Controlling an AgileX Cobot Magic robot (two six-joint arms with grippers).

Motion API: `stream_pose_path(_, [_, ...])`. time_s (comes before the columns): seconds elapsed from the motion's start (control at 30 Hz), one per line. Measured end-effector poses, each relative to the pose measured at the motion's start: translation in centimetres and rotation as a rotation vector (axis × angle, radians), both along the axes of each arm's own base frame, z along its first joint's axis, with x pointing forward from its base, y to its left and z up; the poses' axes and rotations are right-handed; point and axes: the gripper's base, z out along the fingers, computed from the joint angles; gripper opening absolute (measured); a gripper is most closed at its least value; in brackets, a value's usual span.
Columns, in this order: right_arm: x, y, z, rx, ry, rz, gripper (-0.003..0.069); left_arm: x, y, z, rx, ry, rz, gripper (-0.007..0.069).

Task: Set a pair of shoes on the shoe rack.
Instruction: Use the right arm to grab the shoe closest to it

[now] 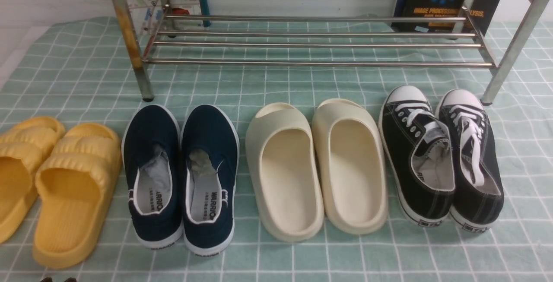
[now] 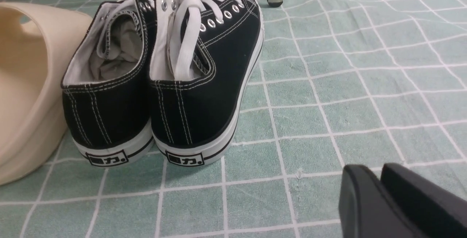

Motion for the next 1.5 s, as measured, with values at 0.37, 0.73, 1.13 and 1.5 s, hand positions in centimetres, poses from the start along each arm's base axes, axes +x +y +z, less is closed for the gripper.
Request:
stream_pose_path(0.37, [0.2,0.0,0.5,-0.031,-0.08,0.004,0.0111,0.0,0.0,0.0,0.0,0.0,0.0,0.0239])
stream_pose_path(0.73, [0.3,0.4,4.3,0.051,-0.505,0.037,0.0123,0.0,0.0,0.0,0.0,0.0,0.0,0.0239])
stream_pose_path(1.13, [0.7,0.8,11.8,0.027,-0.807,0.094,0.0029,0.0,0.0,0.0,0.0,0.0,0.0,0.0239])
stream_pose_path(1.5, [11.4,-0.1,20.2,-0.156,-0.375,0.053,0.0005,0.0,0.0,0.0,0.0,0.0,0.0,0.0239])
